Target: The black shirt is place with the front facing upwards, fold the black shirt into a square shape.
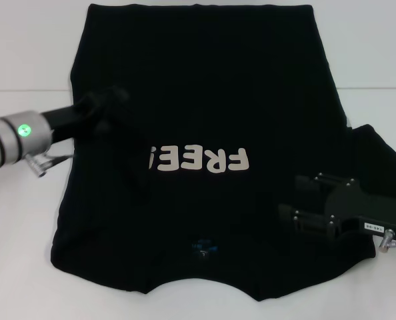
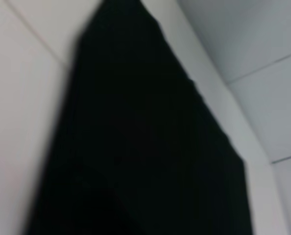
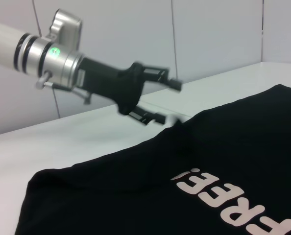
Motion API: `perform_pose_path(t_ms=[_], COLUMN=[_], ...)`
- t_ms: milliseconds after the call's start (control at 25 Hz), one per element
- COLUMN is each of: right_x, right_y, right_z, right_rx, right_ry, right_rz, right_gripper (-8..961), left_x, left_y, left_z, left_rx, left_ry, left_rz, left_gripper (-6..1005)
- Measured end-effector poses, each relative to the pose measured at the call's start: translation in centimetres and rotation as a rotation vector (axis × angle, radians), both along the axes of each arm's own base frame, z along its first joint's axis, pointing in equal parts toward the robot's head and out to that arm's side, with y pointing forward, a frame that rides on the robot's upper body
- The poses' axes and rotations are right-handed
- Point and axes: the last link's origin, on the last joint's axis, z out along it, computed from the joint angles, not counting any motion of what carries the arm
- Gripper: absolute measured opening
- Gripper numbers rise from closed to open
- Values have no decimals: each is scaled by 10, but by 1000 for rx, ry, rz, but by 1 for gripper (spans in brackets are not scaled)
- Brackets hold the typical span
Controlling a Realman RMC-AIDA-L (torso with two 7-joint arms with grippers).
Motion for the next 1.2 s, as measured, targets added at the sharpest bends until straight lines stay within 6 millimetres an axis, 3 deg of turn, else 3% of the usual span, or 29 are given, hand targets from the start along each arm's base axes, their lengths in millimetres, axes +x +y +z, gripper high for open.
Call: perform_pose_path(t_ms=[240, 440, 760, 960, 1080, 1200], right_x=[4, 10, 24, 19, 13, 9], right_y=[-3, 2, 32, 51, 59, 65], right_z=[1, 14, 85, 133, 149, 150], right_rx=[6, 31, -7, -24, -18, -16], right_ry=[8, 65, 137, 76, -18, -101], right_rz=[-15, -130, -530, -794, -972, -1062], right_gripper=[756, 756, 756, 756, 755, 755], left_x=[29, 16, -17, -19, -14, -12], left_y=[4, -15, -84, -119, -129, -133], left_z=[-9, 4, 25, 22, 18, 11], left_rx=[-20, -13, -37, -76, -87, -126], left_ry=[-67, 14, 330, 398, 390, 393], left_rz=[-90, -267, -769, -1005, -1106, -1147], left_gripper=[919, 920, 919, 920, 920, 920])
